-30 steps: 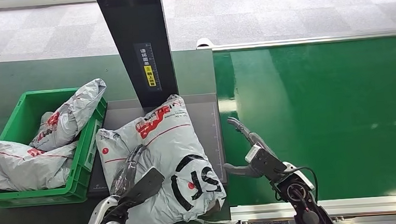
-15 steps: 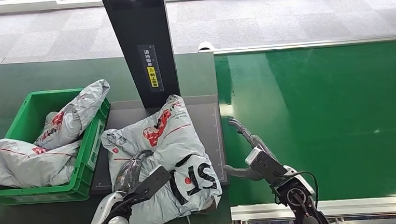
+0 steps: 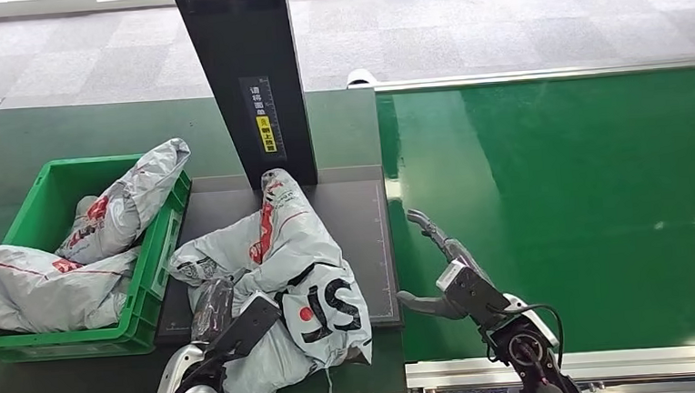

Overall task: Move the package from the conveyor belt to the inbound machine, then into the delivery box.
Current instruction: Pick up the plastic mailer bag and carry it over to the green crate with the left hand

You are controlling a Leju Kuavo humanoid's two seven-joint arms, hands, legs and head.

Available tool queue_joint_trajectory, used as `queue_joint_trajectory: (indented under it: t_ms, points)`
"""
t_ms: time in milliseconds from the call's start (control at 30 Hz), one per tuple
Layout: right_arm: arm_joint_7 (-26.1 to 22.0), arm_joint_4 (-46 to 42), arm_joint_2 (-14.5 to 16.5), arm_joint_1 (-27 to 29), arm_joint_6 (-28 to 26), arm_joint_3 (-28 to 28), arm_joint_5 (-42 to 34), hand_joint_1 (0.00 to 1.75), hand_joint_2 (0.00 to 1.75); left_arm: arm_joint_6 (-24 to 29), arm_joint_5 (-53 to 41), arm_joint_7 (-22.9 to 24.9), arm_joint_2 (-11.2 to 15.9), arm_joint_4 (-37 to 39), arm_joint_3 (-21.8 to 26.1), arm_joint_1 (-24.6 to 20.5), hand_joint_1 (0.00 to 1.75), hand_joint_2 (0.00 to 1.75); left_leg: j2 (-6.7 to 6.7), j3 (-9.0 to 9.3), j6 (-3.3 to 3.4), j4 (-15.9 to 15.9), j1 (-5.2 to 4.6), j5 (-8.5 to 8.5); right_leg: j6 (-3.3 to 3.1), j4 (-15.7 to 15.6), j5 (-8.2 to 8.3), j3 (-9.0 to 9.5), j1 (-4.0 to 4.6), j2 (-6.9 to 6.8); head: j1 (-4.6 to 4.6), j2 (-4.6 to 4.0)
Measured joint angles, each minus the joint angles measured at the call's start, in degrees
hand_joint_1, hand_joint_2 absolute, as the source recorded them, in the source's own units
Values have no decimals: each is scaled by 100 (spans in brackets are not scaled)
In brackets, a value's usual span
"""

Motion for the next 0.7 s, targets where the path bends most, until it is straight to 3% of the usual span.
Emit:
queue_joint_trajectory:
  t_ms: [100, 200, 400, 533, 667, 700]
  points:
    - [-2, -2, -13, 0, 0, -1, -27, 0, 175, 101, 161, -197, 0, -29, 8, 9, 175, 175, 0, -10, 0, 0, 0, 0, 0, 0, 0, -10, 0, 0, 0, 0]
    - [-16, -2, -26, -1, 0, -1, -76, 0, 175, 405, 554, -691, 0, -117, 14, 35, 175, 175, 0, -18, 0, 0, 0, 0, 0, 0, 0, -18, 0, 0, 0, 0]
    - [-114, 14, -65, -35, -32, 2, -237, 0, 175, 1637, 1968, -2482, 21, -819, -14, 193, 175, 175, 0, -30, 0, 0, 0, 0, 0, 2, 0, -27, 0, 0, -1, 0]
    - [-186, 78, -93, -106, -104, 20, -378, 0, 175, 2515, 1627, -2808, 107, -1785, -110, 368, 175, 175, 0, -38, 0, 1, 0, 0, 0, 2, 0, -36, 0, 0, 0, 0]
    - [-241, 165, -119, -167, -168, 60, -465, 0, 175, 2588, 956, -2817, 90, -2903, -55, 448, 175, 0, 0, -42, 0, 1, 0, 0, 0, 2, 0, -39, 0, 0, -1, 0]
    - [-266, 187, -123, -174, -191, 67, -480, 0, 175, 2590, 812, -2818, 72, -3188, -7, 452, 175, 0, 0, -42, 0, 1, 0, 0, 0, 2, 0, -39, 0, 0, -1, 0]
